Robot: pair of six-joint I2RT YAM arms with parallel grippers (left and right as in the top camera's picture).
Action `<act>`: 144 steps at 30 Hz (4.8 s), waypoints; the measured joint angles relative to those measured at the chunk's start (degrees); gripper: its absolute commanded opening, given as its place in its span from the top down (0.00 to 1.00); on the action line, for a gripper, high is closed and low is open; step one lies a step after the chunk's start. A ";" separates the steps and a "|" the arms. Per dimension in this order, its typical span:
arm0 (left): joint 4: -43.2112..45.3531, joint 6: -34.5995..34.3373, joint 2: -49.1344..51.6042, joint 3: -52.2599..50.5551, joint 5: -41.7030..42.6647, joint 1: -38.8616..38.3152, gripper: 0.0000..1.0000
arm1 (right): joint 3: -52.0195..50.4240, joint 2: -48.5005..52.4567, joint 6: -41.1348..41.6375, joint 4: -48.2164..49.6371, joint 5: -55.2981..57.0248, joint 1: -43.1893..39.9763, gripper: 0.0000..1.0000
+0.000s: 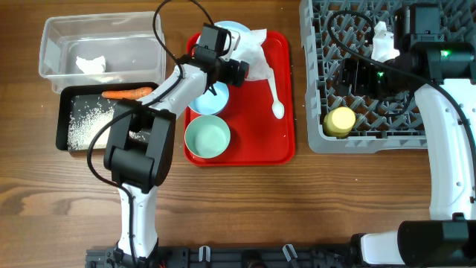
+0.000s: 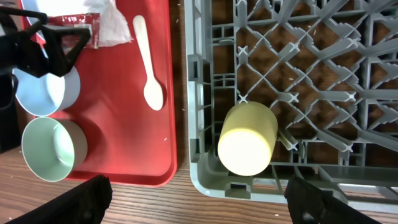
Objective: Sort waste into correct bins and load items into the dishwasher rack
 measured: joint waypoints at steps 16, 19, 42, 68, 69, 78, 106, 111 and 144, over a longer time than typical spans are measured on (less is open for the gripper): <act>2.03 2.43 3.02 0.22 0.68 -0.74 0.84 | 0.00 0.00 0.00 -0.02 0.00 0.00 0.07; 2.03 2.43 3.02 0.22 0.66 -0.74 0.84 | 0.00 0.00 0.00 -0.02 0.00 0.00 0.07; 1.33 2.29 -2.75 0.15 0.66 -5.03 0.96 | 0.00 0.00 0.00 -0.02 0.00 0.00 0.07; -2.62 -5.75 -23.80 0.48 -3.93 11.28 0.96 | 0.00 0.00 0.00 0.13 0.00 0.00 0.07; -3.08 -5.79 -24.00 0.63 -4.50 12.63 0.96 | 0.00 0.00 0.00 0.35 0.00 0.00 0.07; -5.25 -6.43 -15.34 0.57 -6.99 22.82 0.00 | 0.00 0.00 0.00 1.09 0.00 0.00 0.07; 1.03 -7.04 -10.71 0.11 -1.51 2.62 0.00 | 0.00 0.00 0.00 1.27 0.00 0.00 0.07; 4.87 -11.85 -4.07 0.09 -4.00 1.01 0.00 | 0.00 0.00 0.00 1.09 0.00 0.00 0.07; 11.39 -23.56 3.76 0.04 -0.24 0.85 0.96 | 0.00 0.00 -0.02 0.44 0.00 0.00 0.07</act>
